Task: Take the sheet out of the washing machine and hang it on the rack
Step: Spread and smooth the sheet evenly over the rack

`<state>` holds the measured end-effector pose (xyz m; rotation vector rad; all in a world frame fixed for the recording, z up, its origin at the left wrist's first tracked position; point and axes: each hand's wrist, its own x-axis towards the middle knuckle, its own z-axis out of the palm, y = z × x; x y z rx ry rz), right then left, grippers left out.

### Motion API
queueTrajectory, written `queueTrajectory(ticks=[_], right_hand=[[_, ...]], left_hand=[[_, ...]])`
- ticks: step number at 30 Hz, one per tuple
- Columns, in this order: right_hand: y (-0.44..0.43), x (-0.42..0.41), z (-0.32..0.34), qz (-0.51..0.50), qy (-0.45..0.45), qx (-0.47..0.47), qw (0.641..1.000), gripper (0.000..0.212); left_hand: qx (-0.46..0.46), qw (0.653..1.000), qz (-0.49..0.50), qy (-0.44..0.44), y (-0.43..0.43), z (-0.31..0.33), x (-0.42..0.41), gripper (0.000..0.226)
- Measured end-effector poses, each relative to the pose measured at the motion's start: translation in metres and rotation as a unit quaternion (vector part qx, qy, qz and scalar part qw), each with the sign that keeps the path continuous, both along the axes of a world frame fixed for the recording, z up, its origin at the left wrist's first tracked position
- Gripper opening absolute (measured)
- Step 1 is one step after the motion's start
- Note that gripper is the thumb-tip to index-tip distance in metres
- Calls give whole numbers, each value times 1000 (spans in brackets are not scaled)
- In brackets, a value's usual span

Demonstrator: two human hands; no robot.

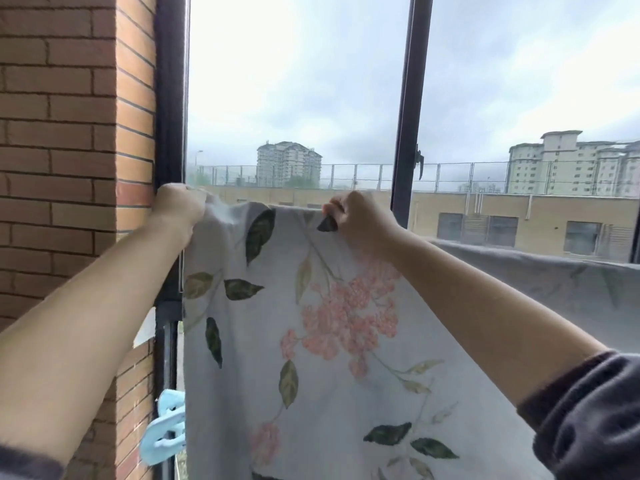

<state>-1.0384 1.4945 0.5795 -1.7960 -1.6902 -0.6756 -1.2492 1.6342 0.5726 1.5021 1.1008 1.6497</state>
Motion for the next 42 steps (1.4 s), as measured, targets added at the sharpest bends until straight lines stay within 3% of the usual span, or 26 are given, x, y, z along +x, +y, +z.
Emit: queueTrajectory(ticks=[2, 6, 10, 14, 18, 22, 34, 38, 42], right_hand=[[0, 0, -11, 16, 6, -62, 998, 32], [-7, 2, -21, -7, -33, -42, 999, 40], [-21, 9, -36, -19, -90, -5, 996, 46], [-22, 10, -50, -86, -182, 25, 979, 55], [-19, 3, -52, -138, -195, 47, 970, 58], [-20, 2, -55, -154, -192, 67, 967, 56], [-14, 9, -56, -158, -182, 75, 968, 63], [-19, 15, -60, -99, -183, 84, 974, 48], [-23, 17, -62, -38, -170, 92, 980, 35]], left_hand=[[-75, 994, -73, 24, 11, -23, -3, 16], [-126, 983, -122, 60, 3, -58, -5, 17], [-168, 966, -177, 86, -9, -77, 0, 54], [-112, 963, -239, 50, -22, -93, 16, 50], [-50, 985, -161, -30, -37, -111, 39, 55], [11, 998, -55, -34, -46, -112, 54, 51], [28, 999, -27, -33, -50, -114, 58, 47], [-31, 991, -97, -91, -47, -119, 55, 45], [-111, 942, -248, -199, -34, -121, 38, 23]])
